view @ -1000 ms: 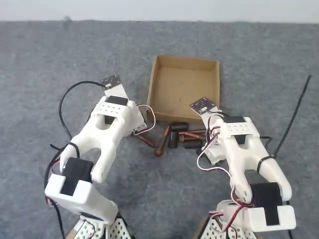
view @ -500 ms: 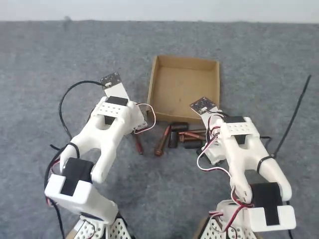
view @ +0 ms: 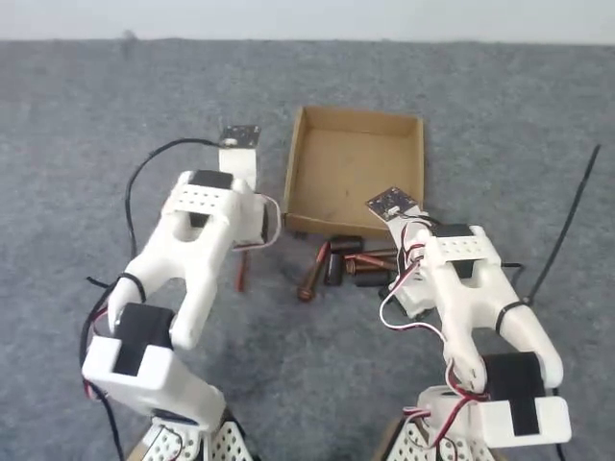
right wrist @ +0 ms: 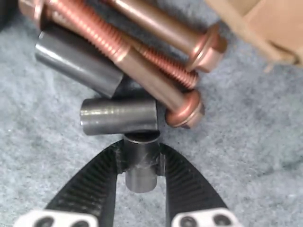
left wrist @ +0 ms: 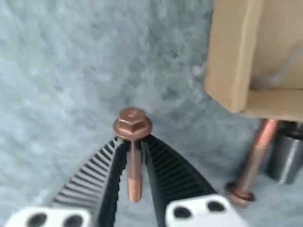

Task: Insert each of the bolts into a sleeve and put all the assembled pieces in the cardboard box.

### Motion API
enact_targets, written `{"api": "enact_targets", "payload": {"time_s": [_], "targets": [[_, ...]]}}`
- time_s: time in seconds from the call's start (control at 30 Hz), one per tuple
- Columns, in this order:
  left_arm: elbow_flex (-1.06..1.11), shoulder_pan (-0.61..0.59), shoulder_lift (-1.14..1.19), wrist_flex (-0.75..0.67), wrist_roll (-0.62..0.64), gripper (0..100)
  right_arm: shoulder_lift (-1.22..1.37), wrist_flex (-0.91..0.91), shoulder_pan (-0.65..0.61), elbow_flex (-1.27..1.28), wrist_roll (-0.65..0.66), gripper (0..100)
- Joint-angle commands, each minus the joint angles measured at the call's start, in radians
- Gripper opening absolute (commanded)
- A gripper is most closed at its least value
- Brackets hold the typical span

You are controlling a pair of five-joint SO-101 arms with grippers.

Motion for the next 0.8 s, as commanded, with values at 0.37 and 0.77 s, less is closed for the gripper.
{"api": "enact_targets", "payload": {"time_s": [0.37, 0.77], "targets": [[-0.048, -0.054, -0.009, -0.040, 0.023, 2, -0.001, 0.010, -0.010, -0.044, -0.002, 0.7], [0.001, -0.044, -0.011, -0.048, 0.023, 15, -0.001, 0.010, -0.010, -0.044, -0.002, 0.7]]}}
